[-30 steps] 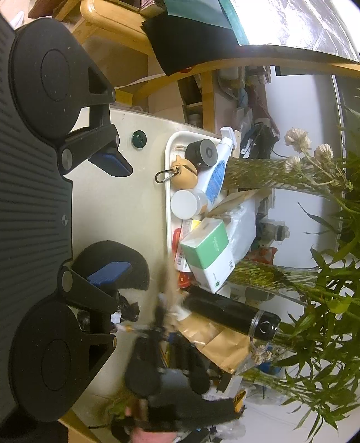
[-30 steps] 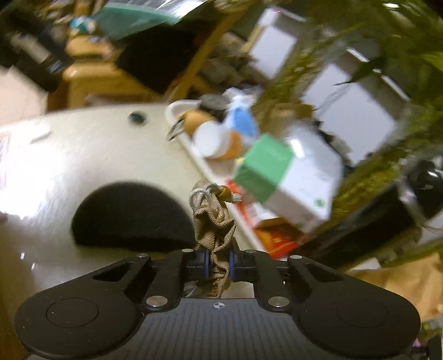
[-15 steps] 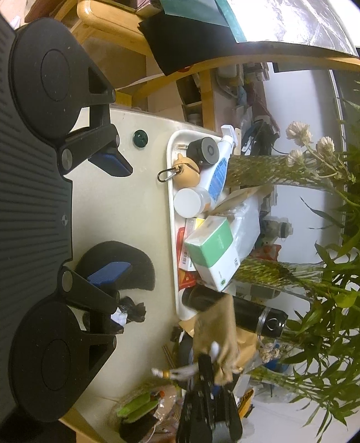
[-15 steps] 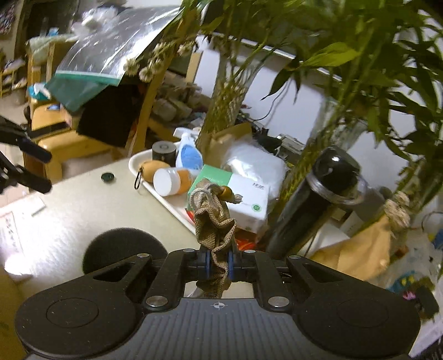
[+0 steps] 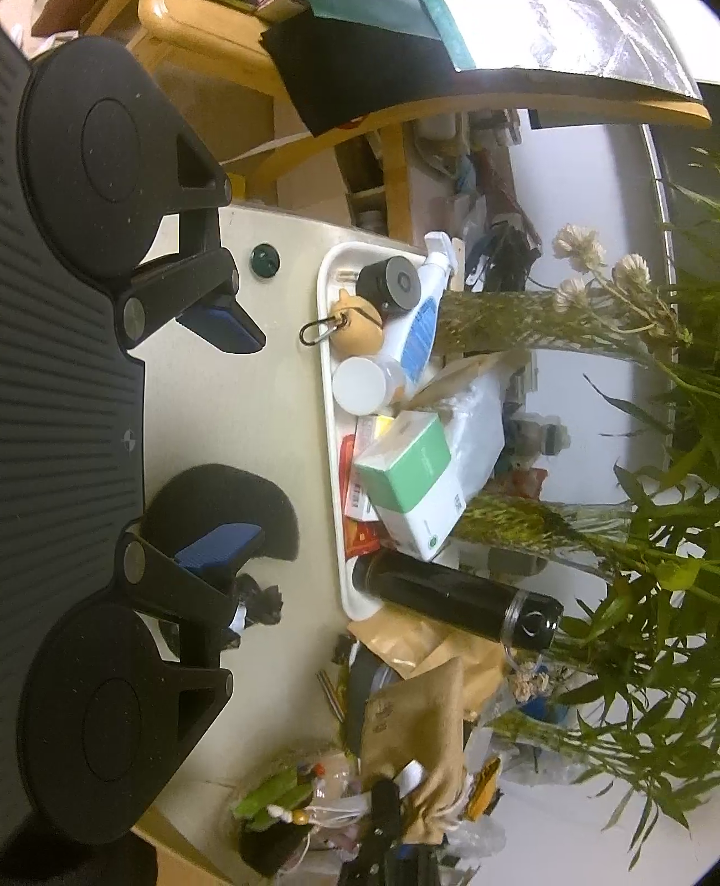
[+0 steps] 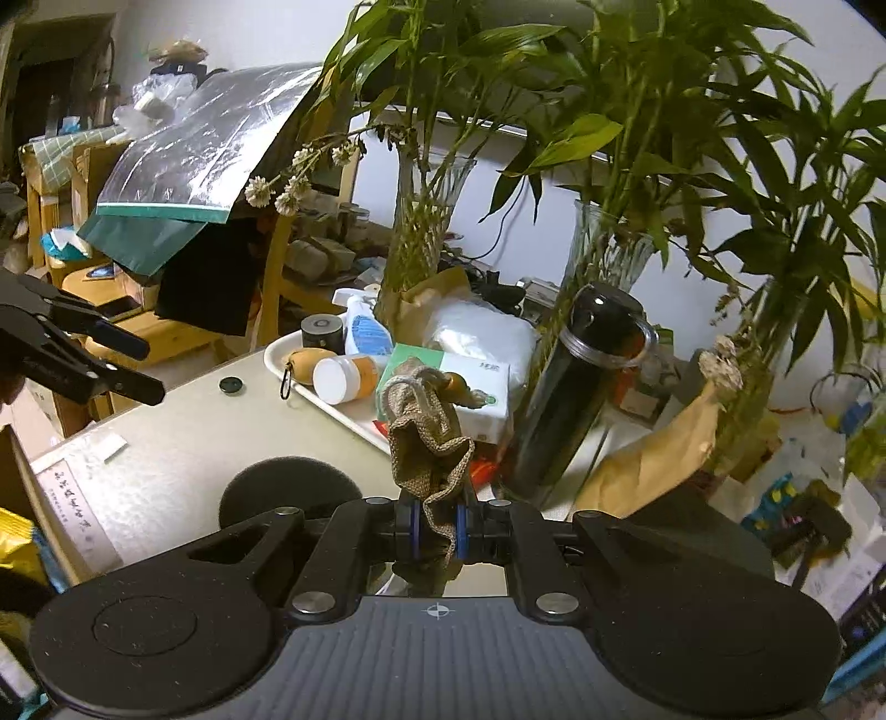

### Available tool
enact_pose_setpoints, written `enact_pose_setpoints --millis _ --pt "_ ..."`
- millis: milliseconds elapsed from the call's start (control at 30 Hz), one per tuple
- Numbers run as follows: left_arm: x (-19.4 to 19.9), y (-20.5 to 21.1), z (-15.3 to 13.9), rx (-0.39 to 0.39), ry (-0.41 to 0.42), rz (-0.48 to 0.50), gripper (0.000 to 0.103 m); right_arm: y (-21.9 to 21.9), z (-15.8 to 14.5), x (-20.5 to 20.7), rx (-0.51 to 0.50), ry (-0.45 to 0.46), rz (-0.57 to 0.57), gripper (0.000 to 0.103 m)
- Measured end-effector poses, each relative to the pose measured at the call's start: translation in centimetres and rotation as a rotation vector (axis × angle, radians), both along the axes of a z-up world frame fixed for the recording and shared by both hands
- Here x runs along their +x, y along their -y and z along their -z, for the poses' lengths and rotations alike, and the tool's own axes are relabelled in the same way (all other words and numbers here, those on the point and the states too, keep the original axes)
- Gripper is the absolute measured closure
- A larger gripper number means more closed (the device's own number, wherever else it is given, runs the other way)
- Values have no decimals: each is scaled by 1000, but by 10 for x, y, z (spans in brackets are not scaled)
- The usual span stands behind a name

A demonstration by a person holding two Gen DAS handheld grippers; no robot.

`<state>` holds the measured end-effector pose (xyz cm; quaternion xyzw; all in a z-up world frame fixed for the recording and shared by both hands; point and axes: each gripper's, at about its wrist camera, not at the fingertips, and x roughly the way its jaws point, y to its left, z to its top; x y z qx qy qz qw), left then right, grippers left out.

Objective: Organize soft objects
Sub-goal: 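Close the left tool on the black foam pad while the right holds the burlap bag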

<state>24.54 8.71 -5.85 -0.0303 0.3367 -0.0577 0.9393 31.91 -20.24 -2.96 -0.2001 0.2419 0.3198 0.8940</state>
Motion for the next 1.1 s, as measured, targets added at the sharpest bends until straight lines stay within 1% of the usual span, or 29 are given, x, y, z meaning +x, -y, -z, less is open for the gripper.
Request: enact_pose_setpoints --millis 233,367,500,567,600,633,733,933,1000,1100 --pt "6 7 3 -7 -14 40 35 11 -6 -16 28 16 28 89" --pt "14 10 9 -12 -38 55 35 15 -9 -22 43 24 39 89" --pt "24 14 14 -17 -53 84 35 20 -10 -25 68 15 56 89" --pt "30 18 18 -6 -60 97 33 20 -10 -24 68 14 64 89" --pt "33 20 21 2 -66 106 27 20 -10 -24 68 12 67 89" --pt "36 22 23 8 -68 115 25 20 -10 -23 69 9 71 89" --pt "47 27 31 36 -86 150 22 21 -9 -21 75 -4 86 89" --pt "68 37 52 116 -127 214 21 23 -6 -14 91 -37 109 89" --pt "75 39 59 124 -144 232 21 23 -5 -13 88 -43 110 89" --pt "83 43 65 105 -159 264 21 22 -5 -13 88 -49 107 89"
